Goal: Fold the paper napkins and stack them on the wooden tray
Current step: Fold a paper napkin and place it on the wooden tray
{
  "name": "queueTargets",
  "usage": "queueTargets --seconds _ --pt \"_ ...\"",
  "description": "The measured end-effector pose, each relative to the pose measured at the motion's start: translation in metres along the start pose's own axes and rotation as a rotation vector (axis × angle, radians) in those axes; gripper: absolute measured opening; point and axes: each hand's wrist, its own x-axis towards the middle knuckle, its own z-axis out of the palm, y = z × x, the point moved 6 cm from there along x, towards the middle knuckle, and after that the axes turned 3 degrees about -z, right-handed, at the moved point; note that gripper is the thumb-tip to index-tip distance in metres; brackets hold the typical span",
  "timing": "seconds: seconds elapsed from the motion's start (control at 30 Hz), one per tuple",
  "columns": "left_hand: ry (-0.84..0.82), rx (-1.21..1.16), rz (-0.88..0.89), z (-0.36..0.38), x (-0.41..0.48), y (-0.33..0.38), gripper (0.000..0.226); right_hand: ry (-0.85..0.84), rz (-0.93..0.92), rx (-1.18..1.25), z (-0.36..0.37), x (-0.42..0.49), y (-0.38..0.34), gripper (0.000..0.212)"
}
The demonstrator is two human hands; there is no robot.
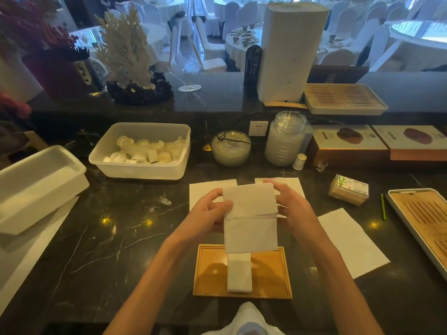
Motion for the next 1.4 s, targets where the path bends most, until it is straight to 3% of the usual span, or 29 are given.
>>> queueTargets --seconds 0.1,0.27,0.37,0.57,0.9,1.07,1.2,1.4 --pt "0.037 0.032 -0.005 0.0 0.001 -0.004 0.027 -0.046 0.132 0.005 0.001 -0.006 0.016 0.017" --pt "0.057 0.048 -0.011 0.002 0.0 -0.006 0.033 -0.099 0.049 -0.034 -0.003 -0.018 0.021 0.039" --pt "0.039 0.043 -0.016 0.004 -0.003 -0.006 0.048 -0.055 0.017 -0.058 -0.004 -0.017 0.022 0.036" --pt "0.059 0.06 -0.006 0.003 -0.003 -0.005 0.035 -0.077 0.02 -0.022 -0.003 -0.017 0.027 0.027" --pt "0.064 0.054 0.029 -0.001 -0.001 -0.006 0.045 -0.083 0.049 0.032 -0.004 -0.018 0.029 0.026" --pt "0.063 0.049 0.09 -0.004 -0.001 -0.001 0.024 -0.091 0.052 0.056 -0.007 -0.015 0.03 0.021" --pt "0.028 0.023 0.101 -0.003 0.001 -0.001 0.03 -0.055 0.045 0.041 -0.008 -0.011 0.03 0.023" --pt "0.081 0.056 0.031 -0.006 0.005 -0.011 0.02 -0.003 -0.028 -0.056 -0.009 -0.012 0.024 0.03"
